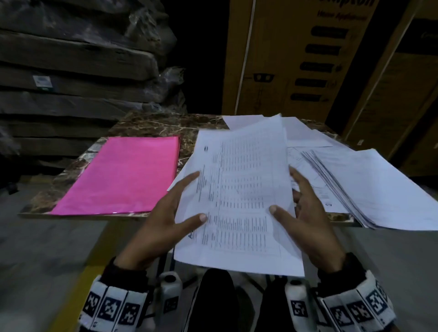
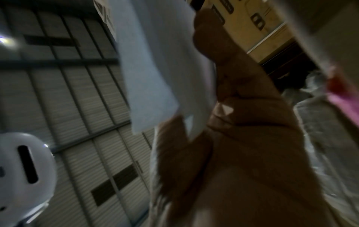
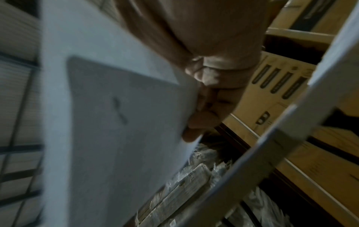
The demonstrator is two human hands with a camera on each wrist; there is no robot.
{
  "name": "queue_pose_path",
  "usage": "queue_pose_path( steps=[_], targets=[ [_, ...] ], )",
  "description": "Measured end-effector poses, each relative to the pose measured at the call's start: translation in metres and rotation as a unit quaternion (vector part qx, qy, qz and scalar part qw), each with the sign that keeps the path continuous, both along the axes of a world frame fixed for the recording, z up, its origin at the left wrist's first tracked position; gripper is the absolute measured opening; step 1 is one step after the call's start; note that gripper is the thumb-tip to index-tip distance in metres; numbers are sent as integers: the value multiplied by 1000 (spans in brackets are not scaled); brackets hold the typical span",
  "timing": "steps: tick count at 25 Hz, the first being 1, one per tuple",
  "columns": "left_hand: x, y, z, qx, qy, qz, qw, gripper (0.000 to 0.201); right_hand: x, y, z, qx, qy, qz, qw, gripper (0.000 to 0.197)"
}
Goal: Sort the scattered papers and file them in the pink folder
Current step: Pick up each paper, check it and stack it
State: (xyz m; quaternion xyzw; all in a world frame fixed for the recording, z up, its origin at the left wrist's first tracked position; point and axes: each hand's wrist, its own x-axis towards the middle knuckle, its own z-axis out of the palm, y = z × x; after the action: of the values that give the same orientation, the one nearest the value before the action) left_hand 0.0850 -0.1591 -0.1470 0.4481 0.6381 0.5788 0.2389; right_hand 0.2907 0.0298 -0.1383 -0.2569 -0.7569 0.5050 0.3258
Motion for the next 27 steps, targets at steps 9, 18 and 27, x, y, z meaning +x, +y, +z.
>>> queue_pose_path(
  steps=[9,18,27],
  targets=[
    [12,65,40,173,133,105,970,71,-18,24,48,218,146,-68,963,60],
    [22,101,2,215,20,141,966,56,-41,41,-15,154,153,-23,976,77],
    [11,105,-24,213,149,205,944,97,-41,69,-41,240,61,-8,969,47]
  ],
)
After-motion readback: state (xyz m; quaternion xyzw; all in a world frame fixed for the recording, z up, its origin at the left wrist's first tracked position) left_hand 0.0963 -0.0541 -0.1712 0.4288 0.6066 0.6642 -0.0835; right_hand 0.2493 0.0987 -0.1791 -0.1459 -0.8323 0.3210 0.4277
